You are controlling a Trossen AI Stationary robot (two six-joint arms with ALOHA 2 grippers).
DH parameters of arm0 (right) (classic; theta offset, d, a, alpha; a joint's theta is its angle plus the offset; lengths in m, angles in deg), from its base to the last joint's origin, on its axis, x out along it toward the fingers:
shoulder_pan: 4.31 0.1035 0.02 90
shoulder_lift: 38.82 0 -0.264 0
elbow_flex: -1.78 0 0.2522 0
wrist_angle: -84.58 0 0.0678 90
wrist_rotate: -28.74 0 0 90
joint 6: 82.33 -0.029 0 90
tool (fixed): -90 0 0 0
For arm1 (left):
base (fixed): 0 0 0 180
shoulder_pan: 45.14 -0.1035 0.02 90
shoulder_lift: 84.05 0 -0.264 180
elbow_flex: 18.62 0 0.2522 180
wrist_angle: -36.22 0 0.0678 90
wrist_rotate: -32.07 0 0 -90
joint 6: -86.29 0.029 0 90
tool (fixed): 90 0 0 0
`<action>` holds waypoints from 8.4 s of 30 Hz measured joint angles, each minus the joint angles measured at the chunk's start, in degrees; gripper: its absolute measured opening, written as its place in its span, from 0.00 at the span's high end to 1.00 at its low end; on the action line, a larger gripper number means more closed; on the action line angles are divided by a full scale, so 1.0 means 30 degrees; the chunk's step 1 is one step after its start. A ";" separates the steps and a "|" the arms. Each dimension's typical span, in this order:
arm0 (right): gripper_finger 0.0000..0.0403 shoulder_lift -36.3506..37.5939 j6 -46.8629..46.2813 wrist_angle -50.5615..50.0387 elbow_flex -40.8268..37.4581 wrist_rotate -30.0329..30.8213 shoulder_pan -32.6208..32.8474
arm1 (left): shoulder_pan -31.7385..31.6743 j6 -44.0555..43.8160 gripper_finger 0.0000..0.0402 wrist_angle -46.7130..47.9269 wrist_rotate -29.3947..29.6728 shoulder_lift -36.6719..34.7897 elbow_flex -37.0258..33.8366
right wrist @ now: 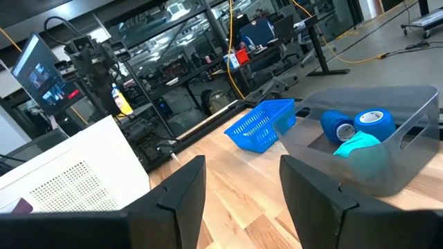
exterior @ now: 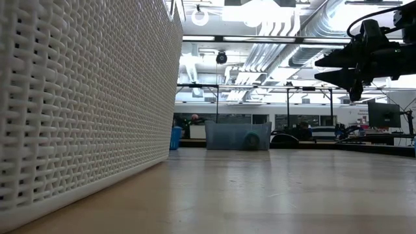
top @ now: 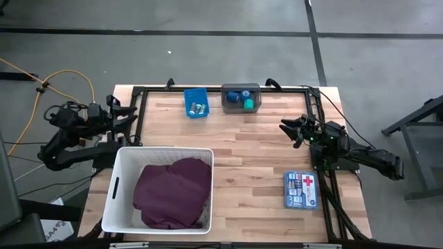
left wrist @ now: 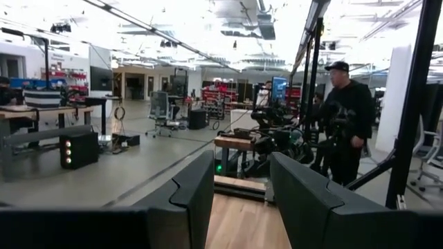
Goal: Pick & place medical supplies in basket/bin
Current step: Return to Home Position
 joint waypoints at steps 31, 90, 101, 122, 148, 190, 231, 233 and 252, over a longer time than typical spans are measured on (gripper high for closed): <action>0.57 0.0000 -0.0001 0.0000 0.0000 -0.0002 0.0000 | -0.0007 0.0235 0.66 -0.0749 -0.1925 0.0007 -0.6553; 0.57 0.0003 -0.0002 0.0000 0.0005 -0.0002 0.0000 | -0.0022 -0.0020 0.66 -1.1710 -0.1765 0.0029 -1.1030; 0.57 0.0000 -0.0002 0.0000 0.0005 -0.0002 -0.0007 | -0.0022 0.0505 0.66 -0.9723 0.0159 0.0029 -0.9589; 0.57 0.0003 -0.0002 0.0000 0.0000 -0.0002 -0.0005 | -0.0029 0.0149 0.66 -0.5652 0.4057 0.0015 -0.9545; 0.57 0.0000 0.0003 0.0000 0.0003 -0.0002 -0.0005 | -0.0031 0.0737 0.66 -0.2909 0.4962 0.0015 -0.9958; 0.57 0.0000 0.0004 0.0000 0.0004 -0.0002 -0.0004 | -0.7161 -0.0121 0.66 -0.5460 -0.1527 0.2053 -1.1622; 0.57 0.0006 -0.0002 0.0000 0.0004 -0.0002 0.0000 | -0.8014 0.2297 0.66 -0.6974 -0.1234 0.0000 -1.1863; 0.57 0.0004 0.0005 0.0000 0.0003 -0.0002 -0.0003 | -0.8014 0.2516 0.66 -0.7443 -0.1508 0.0007 -1.2058; 0.57 0.0006 -0.0002 0.0000 0.0000 -0.0002 -0.0007 | -0.8014 0.2488 0.66 -0.7842 -0.2306 0.0000 -1.2431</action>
